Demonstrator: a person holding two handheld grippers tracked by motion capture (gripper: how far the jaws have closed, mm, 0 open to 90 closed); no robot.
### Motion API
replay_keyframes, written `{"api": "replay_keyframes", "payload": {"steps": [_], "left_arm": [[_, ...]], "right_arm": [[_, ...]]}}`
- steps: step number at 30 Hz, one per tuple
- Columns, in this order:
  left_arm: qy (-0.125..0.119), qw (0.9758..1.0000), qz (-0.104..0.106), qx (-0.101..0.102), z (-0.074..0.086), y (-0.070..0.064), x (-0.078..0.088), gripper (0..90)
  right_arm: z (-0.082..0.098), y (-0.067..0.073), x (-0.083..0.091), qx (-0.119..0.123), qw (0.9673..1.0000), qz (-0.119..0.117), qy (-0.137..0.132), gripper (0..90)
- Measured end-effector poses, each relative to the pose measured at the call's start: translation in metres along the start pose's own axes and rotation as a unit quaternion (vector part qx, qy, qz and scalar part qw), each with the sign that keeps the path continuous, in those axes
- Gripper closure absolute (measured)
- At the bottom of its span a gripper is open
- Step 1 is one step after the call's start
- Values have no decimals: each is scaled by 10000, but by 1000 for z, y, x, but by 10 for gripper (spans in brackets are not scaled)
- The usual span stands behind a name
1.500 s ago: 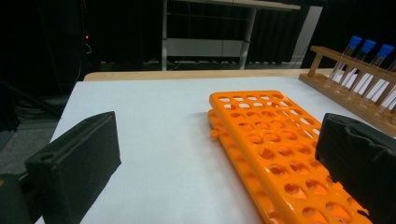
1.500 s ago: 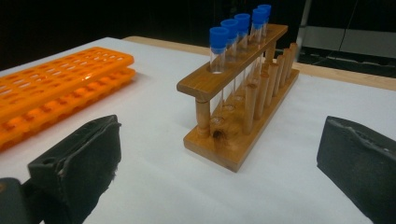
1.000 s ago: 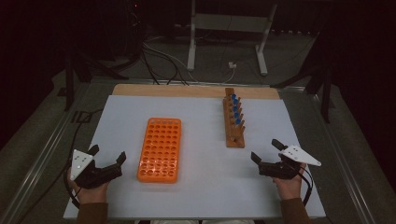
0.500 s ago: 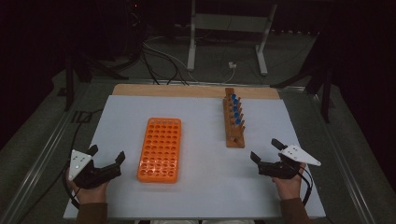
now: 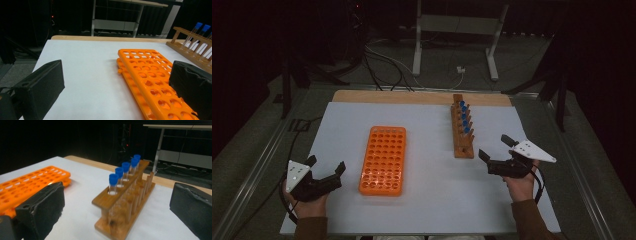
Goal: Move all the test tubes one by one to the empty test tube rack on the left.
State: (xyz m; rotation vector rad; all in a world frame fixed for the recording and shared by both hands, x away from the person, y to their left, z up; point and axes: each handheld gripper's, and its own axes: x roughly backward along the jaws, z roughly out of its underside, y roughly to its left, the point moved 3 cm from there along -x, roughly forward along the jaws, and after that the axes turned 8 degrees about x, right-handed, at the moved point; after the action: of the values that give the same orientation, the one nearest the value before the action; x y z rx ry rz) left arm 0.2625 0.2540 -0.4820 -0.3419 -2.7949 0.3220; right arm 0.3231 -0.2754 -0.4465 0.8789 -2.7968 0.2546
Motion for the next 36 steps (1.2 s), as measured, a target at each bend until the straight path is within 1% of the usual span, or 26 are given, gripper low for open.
{"api": "replay_keyframes", "payload": {"steps": [2, 3, 4, 6, 9, 10, 11, 14, 17, 19, 20, 24, 26, 29, 32, 34, 36], "left_arm": [[6, 10000, -2, 1, 0, 0, 0, 10], [6, 10000, -2, 1, 0, 0, 0, 10], [2, 10000, -3, 2, 0, 0, 0, 10], [-1, 10000, 2, 15, 0, 0, 0, 10], [18, 10000, 8, 15, 0, 0, -1, 10], [18, 10000, 8, 15, 0, 0, -1, 10], [18, 10000, 3, 14, 0, 0, -1, 10], [20, 10000, 10, 13, 1, 0, -1, 10], [32, 10000, 22, 21, 1, 0, -2, 10], [44, 10000, 30, 8, 1, -1, -2, 10], [39, 10000, 35, 4, 1, -1, -2, 10], [30, 10000, 39, 18, 1, -1, -2, 10], [34, 10000, 36, 28, 1, 0, -2, 10], [34, 10000, 39, 23, 1, 0, -2, 10], [35, 10000, 45, 19, 1, -1, -2, 10], [36, 10000, 49, 13, 1, -1, -2, 10], [38, 10000, 46, 7, 1, -1, -2, 10]], "right_arm": [[-3, -3, -5, -7, 10000, -17, 11, 1], [-3, -3, -5, -7, 10000, -17, 11, 1], [-5, -5, -11, -21, 10000, -42, 32, 1], [-5, -7, -17, -29, 10000, -52, 54, 1], [-4, -9, -28, -39, 9998, -74, 173, 2], [-4, -9, -28, -39, 9998, -74, 173, 2], [-3, -10, -34, -37, 9997, -92, 239, 16], [-3, -9, -43, 11, 9995, -76, 321, 47], [-4, -9, -53, 3, 9991, -131, 397, 67], [-2, -9, -61, -33, 9986, -178, 503, 94], [-2, -8, -65, -42, 9982, -214, 554, 132], [1, -5, -80, 58, 9968, -166, 783, 278], [4, -4, -87, 116, 9960, -131, 882, 392], [7, -3, -93, 152, 9952, -187, 949, 539], [10, 1, -98, 214, 9941, -272, 1024, 636], [11, 4, -100, 267, 9937, -233, 1062, 678], [12, 5, -102, 253, 9937, -206, 1068, 728]]}}
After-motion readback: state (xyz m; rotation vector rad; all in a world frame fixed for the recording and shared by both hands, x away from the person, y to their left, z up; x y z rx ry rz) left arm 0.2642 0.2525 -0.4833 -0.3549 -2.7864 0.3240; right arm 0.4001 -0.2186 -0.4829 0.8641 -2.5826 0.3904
